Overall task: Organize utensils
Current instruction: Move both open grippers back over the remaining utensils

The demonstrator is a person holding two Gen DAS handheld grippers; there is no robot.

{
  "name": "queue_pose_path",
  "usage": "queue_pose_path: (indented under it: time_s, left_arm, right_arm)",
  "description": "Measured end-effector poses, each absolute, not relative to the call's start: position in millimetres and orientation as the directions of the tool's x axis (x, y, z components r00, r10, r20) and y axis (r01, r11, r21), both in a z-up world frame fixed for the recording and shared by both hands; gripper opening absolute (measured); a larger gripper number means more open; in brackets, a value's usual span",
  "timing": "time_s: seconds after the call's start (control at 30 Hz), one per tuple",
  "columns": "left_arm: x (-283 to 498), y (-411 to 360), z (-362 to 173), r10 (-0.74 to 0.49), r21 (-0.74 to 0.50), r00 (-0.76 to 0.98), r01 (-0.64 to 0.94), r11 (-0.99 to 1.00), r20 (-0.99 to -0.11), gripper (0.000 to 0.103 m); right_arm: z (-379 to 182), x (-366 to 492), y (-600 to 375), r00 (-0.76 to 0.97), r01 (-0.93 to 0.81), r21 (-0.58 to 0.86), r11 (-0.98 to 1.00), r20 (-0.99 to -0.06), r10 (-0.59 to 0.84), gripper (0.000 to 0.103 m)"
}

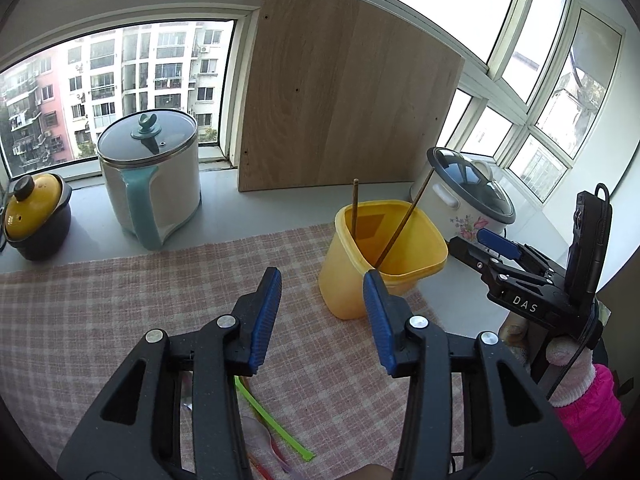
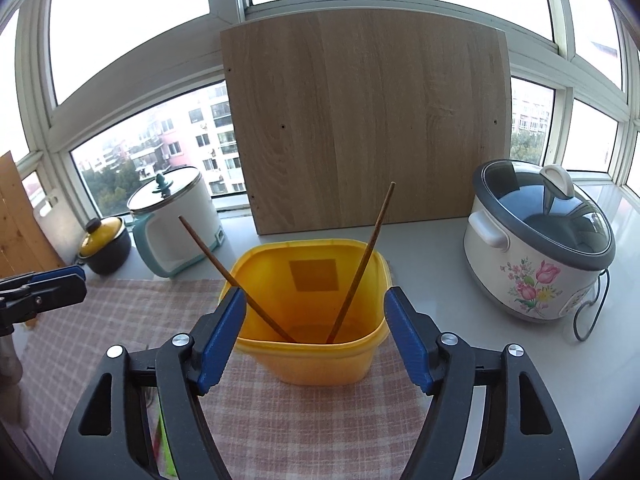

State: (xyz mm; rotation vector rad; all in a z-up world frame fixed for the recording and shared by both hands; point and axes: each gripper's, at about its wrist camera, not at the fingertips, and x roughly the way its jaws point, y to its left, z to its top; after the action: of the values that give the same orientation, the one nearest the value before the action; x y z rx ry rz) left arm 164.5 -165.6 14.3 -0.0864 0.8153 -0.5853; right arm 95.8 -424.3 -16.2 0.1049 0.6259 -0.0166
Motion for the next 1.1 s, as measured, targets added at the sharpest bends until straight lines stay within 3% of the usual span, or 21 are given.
queue_pose_path:
  time_s: [0.23, 0.6, 0.93, 1.1]
  left_arm:
    - [153.5, -112.3, 0.8, -0.469, -0.265, 0.577, 0.405, 0.875, -0.668, 0.043]
    - [149.0, -49.5, -53.4, -0.358, -0.245, 0.538, 0.272, 0.931, -0.763, 0.043]
    - [155.4, -36.7, -103.7, -0.391, -0.318, 0.438, 0.233, 0.919, -0.81, 0.043]
    - [161.7, -38.8, -121.3, -0.404, -0.338, 0.398, 0.227, 0.913, -0.824, 0.043]
  right_arm:
    - [-21.5, 76.7, -417.4, 0.826, 0.026, 0.145, 0.989, -0.561, 0.06, 0.085]
    - [-48.0, 68.5, -383.0, 0.773, -0.065, 0.098, 0.993, -0.624, 0.112, 0.085]
    - [-79.0, 79.7, -343.3, 0.659, -0.192, 0.164, 0.968, -0.709, 0.251, 0.085]
    - [-89.4, 86.6, -324.5, 0.606, -0.242, 0.175, 0.955, -0.741, 0.289, 0.078]
